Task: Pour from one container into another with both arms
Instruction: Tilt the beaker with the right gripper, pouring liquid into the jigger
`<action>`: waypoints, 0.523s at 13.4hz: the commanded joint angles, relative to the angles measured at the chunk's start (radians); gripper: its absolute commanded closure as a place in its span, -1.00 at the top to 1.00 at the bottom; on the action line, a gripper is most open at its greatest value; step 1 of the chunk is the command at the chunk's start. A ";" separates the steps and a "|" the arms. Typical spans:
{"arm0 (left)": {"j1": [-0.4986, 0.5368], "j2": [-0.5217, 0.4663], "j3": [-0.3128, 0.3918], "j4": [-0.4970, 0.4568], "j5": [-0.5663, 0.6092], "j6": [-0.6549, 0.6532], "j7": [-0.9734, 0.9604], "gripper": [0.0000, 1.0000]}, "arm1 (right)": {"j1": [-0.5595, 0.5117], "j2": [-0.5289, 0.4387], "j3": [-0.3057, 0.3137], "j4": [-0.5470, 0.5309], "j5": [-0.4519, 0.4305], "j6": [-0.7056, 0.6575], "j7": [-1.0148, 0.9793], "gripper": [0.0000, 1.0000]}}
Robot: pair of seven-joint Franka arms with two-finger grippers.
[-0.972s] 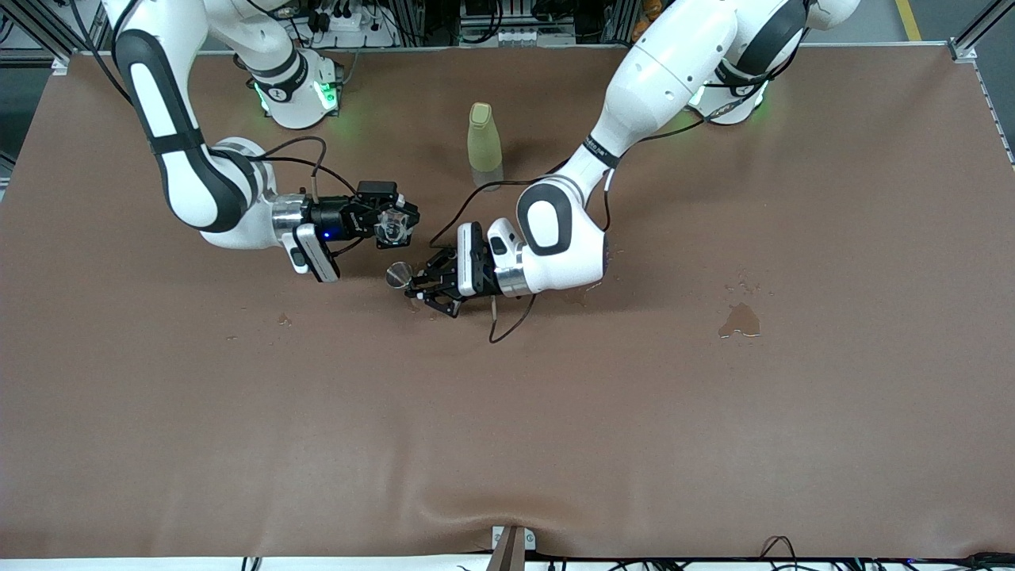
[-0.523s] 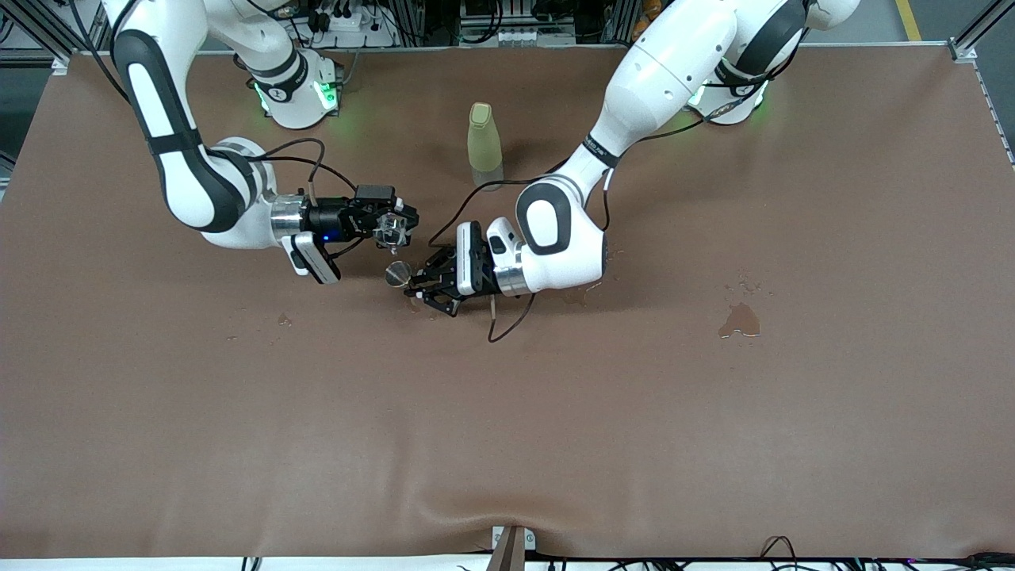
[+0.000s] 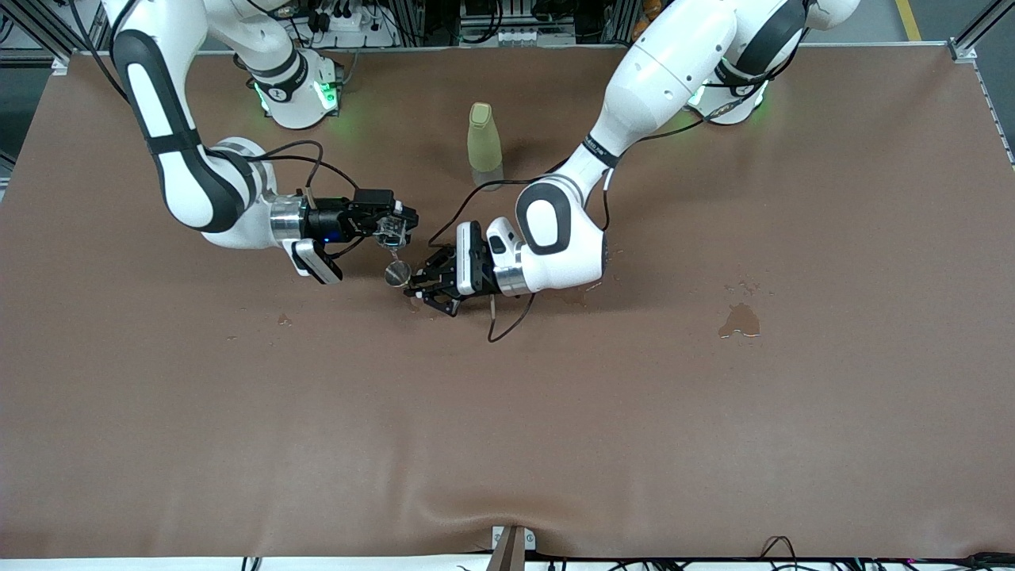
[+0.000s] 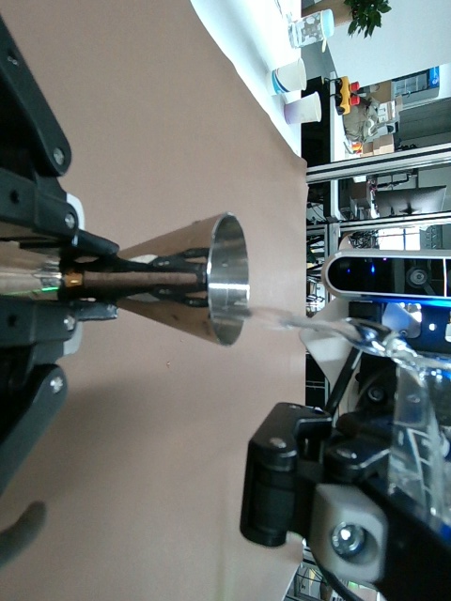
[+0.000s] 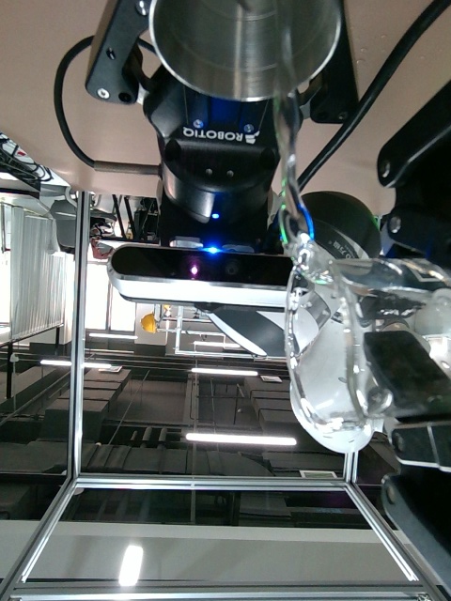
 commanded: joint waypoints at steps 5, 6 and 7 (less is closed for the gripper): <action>-0.011 0.006 0.004 0.019 -0.034 0.011 0.030 -1.00 | -0.001 -0.034 -0.001 -0.021 0.018 -0.029 0.181 -1.00; -0.011 0.006 0.004 0.019 -0.034 0.011 0.030 -1.00 | -0.001 -0.034 -0.003 -0.021 0.018 -0.038 0.212 -1.00; -0.011 0.008 0.005 0.019 -0.034 0.011 0.031 -1.00 | -0.003 -0.034 -0.003 -0.021 0.018 -0.039 0.230 -1.00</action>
